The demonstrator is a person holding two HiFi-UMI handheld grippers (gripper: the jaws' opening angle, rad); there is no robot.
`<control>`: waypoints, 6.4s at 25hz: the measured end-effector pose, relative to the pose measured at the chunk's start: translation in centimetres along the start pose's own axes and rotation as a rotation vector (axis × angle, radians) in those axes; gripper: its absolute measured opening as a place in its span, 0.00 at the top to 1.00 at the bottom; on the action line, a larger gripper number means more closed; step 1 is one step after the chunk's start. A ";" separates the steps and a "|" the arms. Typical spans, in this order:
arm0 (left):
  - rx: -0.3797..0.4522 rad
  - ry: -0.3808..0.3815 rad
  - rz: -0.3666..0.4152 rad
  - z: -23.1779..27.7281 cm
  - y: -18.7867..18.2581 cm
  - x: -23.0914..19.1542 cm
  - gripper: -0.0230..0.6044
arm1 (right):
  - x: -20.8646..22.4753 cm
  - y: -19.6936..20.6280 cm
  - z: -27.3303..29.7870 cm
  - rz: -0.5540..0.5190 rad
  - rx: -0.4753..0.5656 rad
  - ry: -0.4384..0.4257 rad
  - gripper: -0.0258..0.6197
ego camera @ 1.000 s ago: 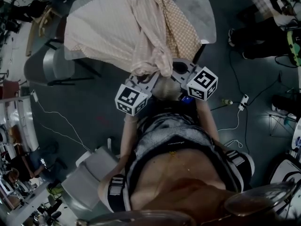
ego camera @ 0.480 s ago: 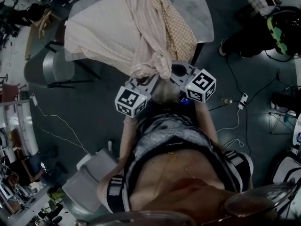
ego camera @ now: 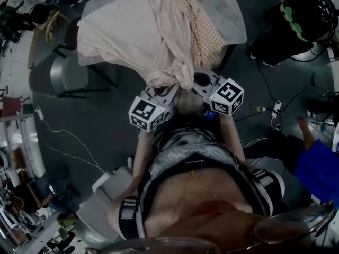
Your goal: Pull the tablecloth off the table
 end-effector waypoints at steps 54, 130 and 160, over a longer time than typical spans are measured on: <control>-0.029 0.064 0.042 -5.0 7.3 18.2 0.89 | -14.3 10.5 -11.3 0.038 0.028 0.057 0.86; 0.000 0.096 0.009 -2.0 4.3 16.3 0.88 | -9.5 7.8 -11.6 -0.074 -0.027 0.011 0.86; -0.002 0.061 -0.010 -4.7 4.0 12.8 0.88 | -9.1 7.2 -8.8 0.001 -0.005 0.018 0.86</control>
Point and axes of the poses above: the fingertips, and each gripper's own axes: z forward along the fingers, x to its right, y out of its underside, the point moved 7 cm from there along -z, backward along the fingers, and after that the axes turned 11 degrees about -x, right-handed, at the moved point
